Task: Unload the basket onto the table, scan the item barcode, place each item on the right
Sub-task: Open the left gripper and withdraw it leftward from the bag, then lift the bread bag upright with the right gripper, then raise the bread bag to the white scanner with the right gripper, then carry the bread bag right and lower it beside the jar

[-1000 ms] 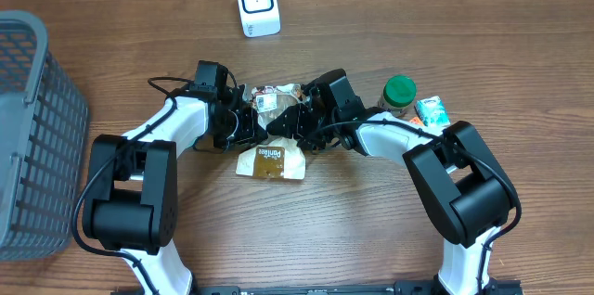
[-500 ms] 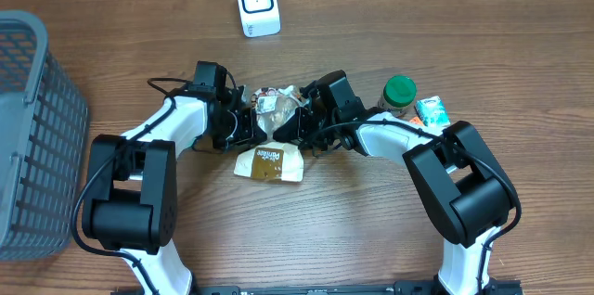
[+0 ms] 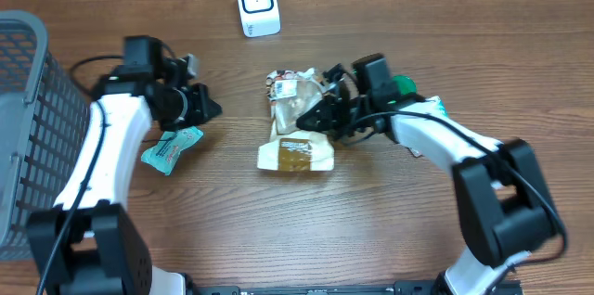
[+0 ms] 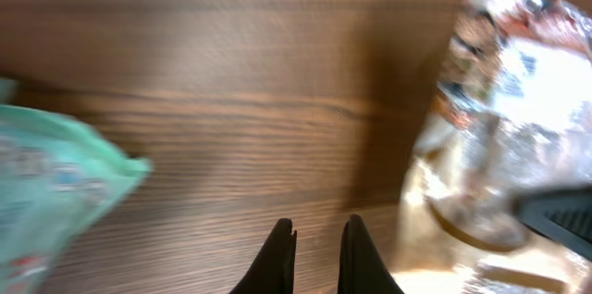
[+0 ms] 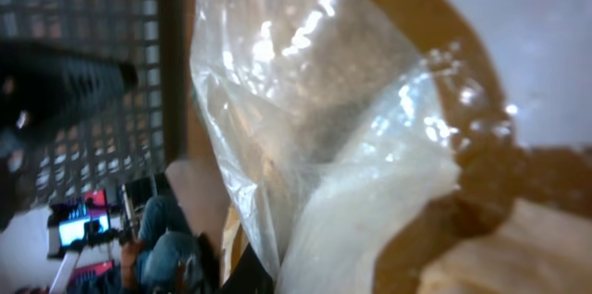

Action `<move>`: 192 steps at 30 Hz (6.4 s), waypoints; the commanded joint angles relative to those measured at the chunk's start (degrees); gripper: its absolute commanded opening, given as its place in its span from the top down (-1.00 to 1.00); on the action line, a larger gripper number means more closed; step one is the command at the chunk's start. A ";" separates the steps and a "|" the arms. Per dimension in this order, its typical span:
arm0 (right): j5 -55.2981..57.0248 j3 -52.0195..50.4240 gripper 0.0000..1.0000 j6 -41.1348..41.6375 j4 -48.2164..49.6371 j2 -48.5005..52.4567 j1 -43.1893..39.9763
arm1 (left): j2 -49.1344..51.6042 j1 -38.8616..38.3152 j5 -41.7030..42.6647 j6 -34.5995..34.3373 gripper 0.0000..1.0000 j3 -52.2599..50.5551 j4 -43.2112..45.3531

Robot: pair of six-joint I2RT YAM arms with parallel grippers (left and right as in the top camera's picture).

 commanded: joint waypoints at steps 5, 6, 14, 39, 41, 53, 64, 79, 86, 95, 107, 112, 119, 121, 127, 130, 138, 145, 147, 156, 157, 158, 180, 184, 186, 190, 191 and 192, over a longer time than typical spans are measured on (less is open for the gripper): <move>-9.88 1.70 0.92 -14.82 -9.05 -9.31 -3.13 | -1.20 4.72 -0.98 4.22 0.83 1.38 -0.61; -9.97 1.70 0.92 -15.69 -10.08 -10.01 -3.02 | -1.20 4.83 -1.46 4.20 0.73 1.38 -0.44; -12.33 1.70 0.92 -16.33 -12.02 -13.25 -2.99 | -1.20 4.85 -6.75 4.17 -0.77 1.38 -0.17; -19.02 5.25 0.92 -15.43 -10.97 -13.75 -1.44 | -1.20 4.85 -7.26 4.17 -0.99 1.36 -0.15; -19.82 6.58 0.92 -15.41 -12.87 -13.92 -1.51 | -1.20 4.85 -7.26 4.17 -0.99 1.38 -0.15; -22.58 12.39 0.92 -15.45 -23.12 -14.78 -1.51 | -1.20 4.85 -7.26 4.17 -0.99 1.38 -0.15; -23.82 12.92 0.92 -15.52 -25.81 -14.82 -1.51 | -1.20 4.85 -7.26 4.17 -0.99 1.36 -0.15; -11.21 13.05 0.93 -17.11 -26.60 -14.80 -1.49 | -1.20 4.85 -7.26 4.17 -0.99 1.38 -0.15; 9.07 25.49 0.93 -17.66 -38.18 -12.66 -1.49 | -1.20 4.85 -7.26 4.17 -0.99 1.38 -0.15; 35.45 61.40 0.93 -23.34 -55.60 3.41 1.16 | -1.20 4.85 -7.26 4.17 -0.99 1.36 -0.15; 69.53 72.08 0.92 -34.32 -39.21 18.86 7.15 | -1.20 4.85 -7.26 4.17 -0.99 1.38 -0.15; 73.07 72.08 0.92 -45.11 -28.94 24.50 8.66 | -1.20 4.85 -7.26 4.17 -0.99 1.36 -0.15; 84.30 71.95 0.92 -59.63 -15.26 32.61 10.75 | -1.20 4.85 -7.26 4.17 -0.99 1.36 -0.17; 85.81 71.93 0.92 -61.46 -14.14 34.64 11.32 | -1.20 4.85 -7.26 4.17 -0.99 1.36 -0.15; 89.09 71.23 0.92 -62.40 -13.29 39.17 13.46 | -1.20 4.85 -7.26 4.17 -0.99 1.38 -0.15; 91.65 71.21 0.92 -62.40 -11.74 40.46 14.08 | -1.20 4.85 -7.26 4.17 -0.99 1.36 -0.15; 95.86 71.21 0.92 -62.38 -9.55 40.72 14.32 | -1.20 4.85 -7.26 4.17 -0.99 1.38 -0.15; 96.28 71.21 0.92 -62.36 -9.64 40.72 15.08 | -1.20 4.85 -7.26 4.17 -0.99 1.38 -0.17; 96.28 71.21 0.92 -62.36 -9.49 40.72 15.43 | -1.20 4.85 -7.26 4.17 -0.99 1.36 -0.15; 96.28 71.21 0.92 -62.36 -9.25 40.72 16.22 | -1.20 4.85 -7.26 4.17 -0.99 1.38 -0.15; 96.28 71.23 0.92 -62.34 -9.25 40.72 16.37 | -1.20 4.85 -7.26 4.17 -0.99 1.36 -0.15; 96.28 71.23 0.92 -62.34 -9.25 40.72 16.50 | -1.20 4.85 -7.26 4.17 -0.99 1.36 -0.15; 58.25 71.47 0.92 -20.33 -49.90 3.39 4.79 | -1.20 4.85 -7.26 4.17 -0.99 1.36 -0.15; 58.05 71.47 0.92 -8.79 -62.95 -2.45 -2.21 | -1.20 4.85 -7.26 4.17 -0.99 1.36 -0.15; 58.05 71.45 0.92 -4.74 -71.08 -3.80 -7.67 | -1.20 4.85 -7.26 4.17 -0.99 1.36 -0.15; 57.68 69.94 0.92 -1.14 -80.56 -3.43 -15.67 | -1.20 4.85 -7.26 4.17 -0.99 1.38 -0.15; 57.66 69.09 0.92 -0.20 -82.03 -3.28 -17.27 | -1.20 4.85 -7.26 4.17 -0.99 1.36 -0.15; 56.43 65.72 0.92 -0.15 -82.05 -3.23 -20.33 | -1.20 4.85 -7.26 4.17 -0.99 1.36 -0.15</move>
